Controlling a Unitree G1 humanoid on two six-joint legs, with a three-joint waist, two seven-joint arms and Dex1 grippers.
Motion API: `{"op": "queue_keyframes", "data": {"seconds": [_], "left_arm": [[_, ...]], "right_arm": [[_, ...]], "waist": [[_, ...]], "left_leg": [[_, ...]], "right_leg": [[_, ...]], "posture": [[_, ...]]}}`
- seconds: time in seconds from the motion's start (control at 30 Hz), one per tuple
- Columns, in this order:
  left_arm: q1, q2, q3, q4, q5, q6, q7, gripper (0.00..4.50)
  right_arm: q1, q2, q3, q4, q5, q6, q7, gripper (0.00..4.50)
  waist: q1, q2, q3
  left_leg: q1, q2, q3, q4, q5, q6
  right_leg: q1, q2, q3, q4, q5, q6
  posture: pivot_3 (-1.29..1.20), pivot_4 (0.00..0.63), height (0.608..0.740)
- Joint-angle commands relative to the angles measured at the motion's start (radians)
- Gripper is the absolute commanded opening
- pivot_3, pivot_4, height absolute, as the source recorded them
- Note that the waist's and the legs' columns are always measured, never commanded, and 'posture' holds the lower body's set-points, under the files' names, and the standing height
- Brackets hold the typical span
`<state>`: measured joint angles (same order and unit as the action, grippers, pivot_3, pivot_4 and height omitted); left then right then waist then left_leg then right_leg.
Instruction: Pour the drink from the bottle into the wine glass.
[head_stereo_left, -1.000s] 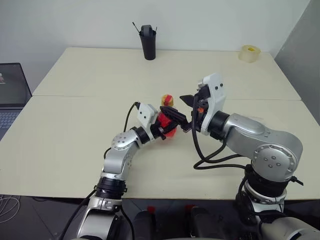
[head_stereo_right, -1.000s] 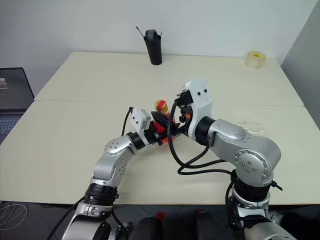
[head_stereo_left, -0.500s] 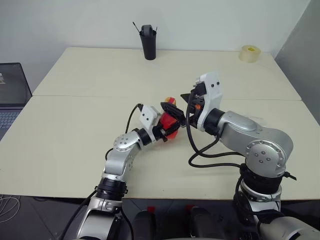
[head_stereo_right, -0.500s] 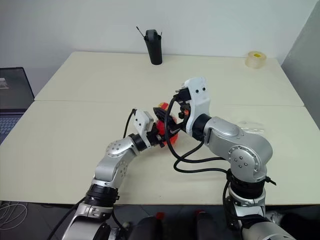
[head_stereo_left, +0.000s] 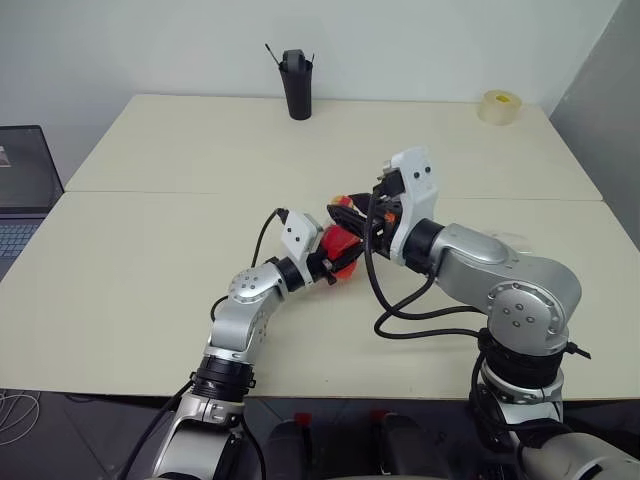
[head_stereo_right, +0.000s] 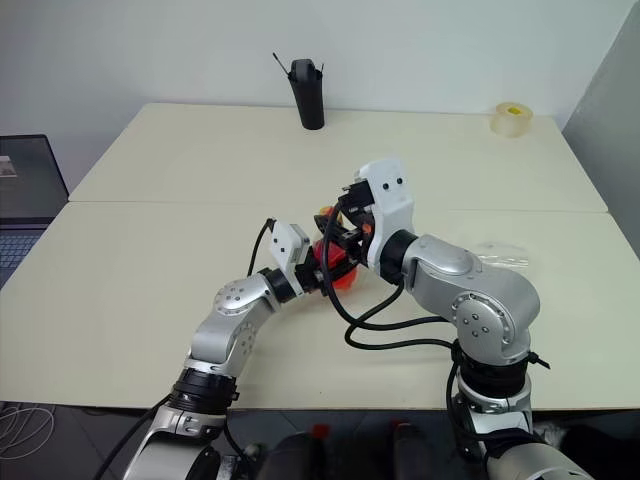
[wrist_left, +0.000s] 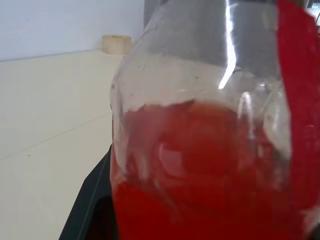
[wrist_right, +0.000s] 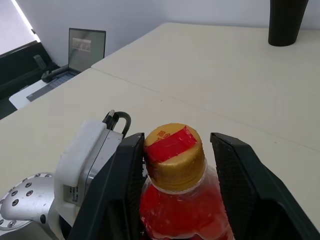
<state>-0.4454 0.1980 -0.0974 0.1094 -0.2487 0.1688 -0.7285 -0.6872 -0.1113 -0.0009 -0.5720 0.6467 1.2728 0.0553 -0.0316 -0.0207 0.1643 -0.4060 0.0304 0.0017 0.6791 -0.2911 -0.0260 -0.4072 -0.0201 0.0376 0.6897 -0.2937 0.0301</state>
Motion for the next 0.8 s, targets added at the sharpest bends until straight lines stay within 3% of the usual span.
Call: {"op": "queue_keyframes", "data": {"seconds": [0.03,0.2,0.33,0.5,0.57,0.67,0.8], "left_arm": [[-0.019,0.001,0.003,-0.063,-0.011,-0.019,0.002,2.1],[-0.011,0.007,-0.007,-0.076,-0.016,-0.011,-0.012,1.95],[-0.006,0.03,-0.022,-0.096,-0.031,0.008,-0.052,1.84],[-0.011,0.049,-0.043,-0.115,-0.061,0.055,-0.103,1.68],[-0.011,0.048,-0.058,-0.122,-0.065,0.067,-0.123,1.67],[-0.014,0.04,-0.067,-0.141,-0.078,0.087,-0.131,1.66],[-0.021,0.028,-0.069,-0.137,-0.063,0.062,-0.122,1.65]], "right_arm": [[-0.009,-0.01,-0.004,-0.026,-0.018,-0.026,-0.002,1.27],[-0.03,-0.076,0.006,0.009,-0.027,-0.075,0.072,1.24],[-0.062,-0.232,0.052,0.07,-0.02,-0.173,0.282,1.24],[-0.082,-0.424,0.063,0.16,0.161,-0.314,0.861,1.24],[-0.116,-0.469,0.123,0.26,0.107,-0.407,1.021,1.24],[-0.179,-0.472,0.208,0.423,-0.018,-0.543,1.134,1.24],[-0.257,-0.399,0.184,0.596,-0.05,-0.628,1.178,1.24]], "waist": [[0.0,0.0,0.0],[0.0,0.0,0.0],[0.0,0.0,0.0],[0.002,0.0,0.0],[0.002,0.0,0.0],[-0.005,0.0,0.0],[-0.008,0.0,0.0]], "left_leg": [[0.0,0.0,0.0,0.0,0.0,0.0],[0.0,0.0,0.0,0.0,0.0,0.0],[0.0,-0.001,0.0,0.0,0.0,0.0],[0.0,-0.001,0.0,-0.001,0.0,0.001],[0.0,-0.001,0.0,0.0,0.0,0.001],[0.002,-0.001,0.002,-0.001,0.0,0.001],[0.003,0.0,0.002,-0.002,0.0,0.001]], "right_leg": [[0.0,0.0,0.0,0.0,0.0,0.0],[0.0,0.0,0.0,0.0,0.0,0.0],[0.0,0.0,0.0,-0.001,0.0,0.0],[0.001,0.0,-0.001,-0.004,0.0,0.0],[0.002,0.0,-0.001,-0.005,0.0,0.001],[0.003,0.001,-0.001,-0.005,0.001,0.001],[0.002,0.003,0.0,-0.004,0.001,0.0]], "posture": [[0.0,0.15,0.74],[0.0,0.15,0.74],[0.0,0.15,0.74],[0.0,0.15,0.74],[0.0,0.15,0.74],[0.0,0.15,0.74],[0.0,0.15,0.74]]}}
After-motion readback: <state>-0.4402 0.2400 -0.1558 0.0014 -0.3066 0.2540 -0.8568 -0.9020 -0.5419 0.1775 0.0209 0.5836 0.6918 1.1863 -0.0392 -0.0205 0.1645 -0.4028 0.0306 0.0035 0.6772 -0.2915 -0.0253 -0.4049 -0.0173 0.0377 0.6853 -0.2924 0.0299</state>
